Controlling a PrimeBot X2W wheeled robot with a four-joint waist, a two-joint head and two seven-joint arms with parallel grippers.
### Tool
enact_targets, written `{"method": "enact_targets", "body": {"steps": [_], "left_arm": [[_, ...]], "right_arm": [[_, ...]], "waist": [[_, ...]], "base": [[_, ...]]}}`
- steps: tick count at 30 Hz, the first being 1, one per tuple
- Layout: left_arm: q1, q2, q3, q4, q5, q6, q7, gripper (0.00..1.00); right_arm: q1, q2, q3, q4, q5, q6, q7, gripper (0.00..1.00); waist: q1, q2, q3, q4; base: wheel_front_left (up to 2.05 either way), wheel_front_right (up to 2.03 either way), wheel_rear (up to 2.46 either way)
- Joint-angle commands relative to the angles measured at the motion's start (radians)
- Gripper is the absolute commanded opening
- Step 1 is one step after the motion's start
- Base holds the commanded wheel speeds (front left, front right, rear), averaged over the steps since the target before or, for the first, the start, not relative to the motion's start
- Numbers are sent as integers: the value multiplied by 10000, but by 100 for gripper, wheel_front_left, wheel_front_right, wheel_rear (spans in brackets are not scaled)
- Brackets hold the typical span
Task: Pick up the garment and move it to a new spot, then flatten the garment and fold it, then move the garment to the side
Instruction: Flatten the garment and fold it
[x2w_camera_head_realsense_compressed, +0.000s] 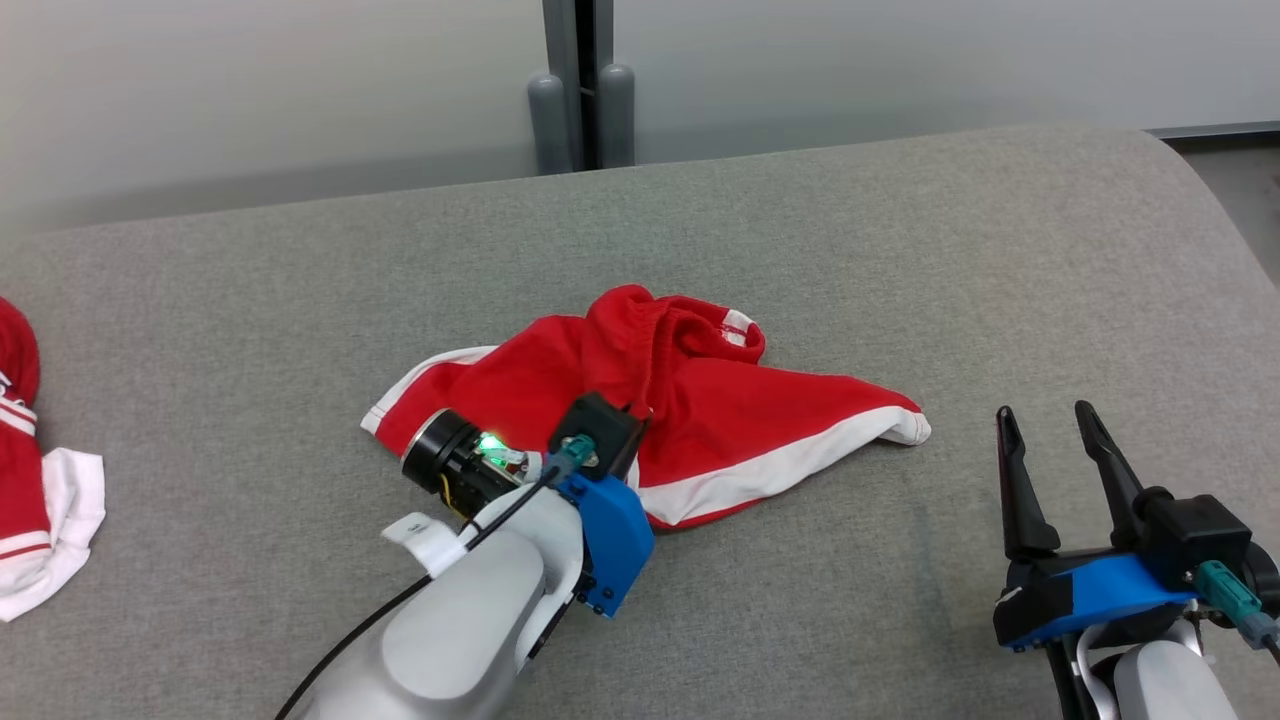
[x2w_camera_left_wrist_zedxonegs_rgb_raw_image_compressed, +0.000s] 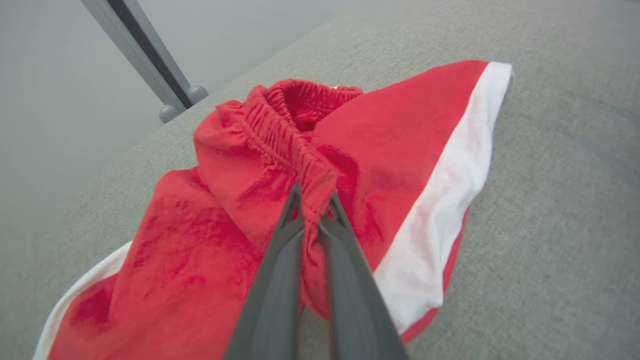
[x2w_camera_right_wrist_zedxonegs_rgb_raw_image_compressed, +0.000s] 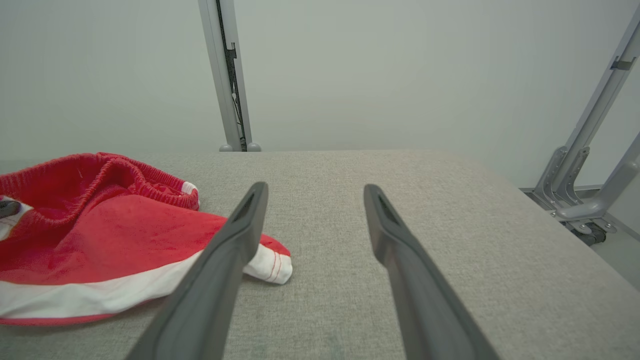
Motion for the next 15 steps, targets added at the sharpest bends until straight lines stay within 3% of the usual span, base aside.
{"method": "enact_targets", "body": {"steps": [1, 6, 9, 15], "left_arm": [[319, -27, 393, -169, -389, 184, -424, 0], [1243, -44, 1708, -668, -1673, 662, -1725, 0], [2160, -202, 3153, -942, -3220, 792, -2695, 0], [3327, -466, 4596, -727, -4933, 864, -3174, 0]], "right_arm": [[35, -25, -53, -39, -10, 1, -38, 100], [91, -26, -106, 33, -21, 1, -38, 100], [80, -26, -124, 88, -62, 1, -39, 100], [28, -28, -107, 147, -104, 1, -38, 100]], "waist": [[0, 0, -10, 90], [0, 0, -101, 398], [0, 0, -176, 649], [0, 0, -205, 886]], "base": [[0, 0, 0], [0, 0, 0], [0, 0, 0], [0, 0, 0]]}}
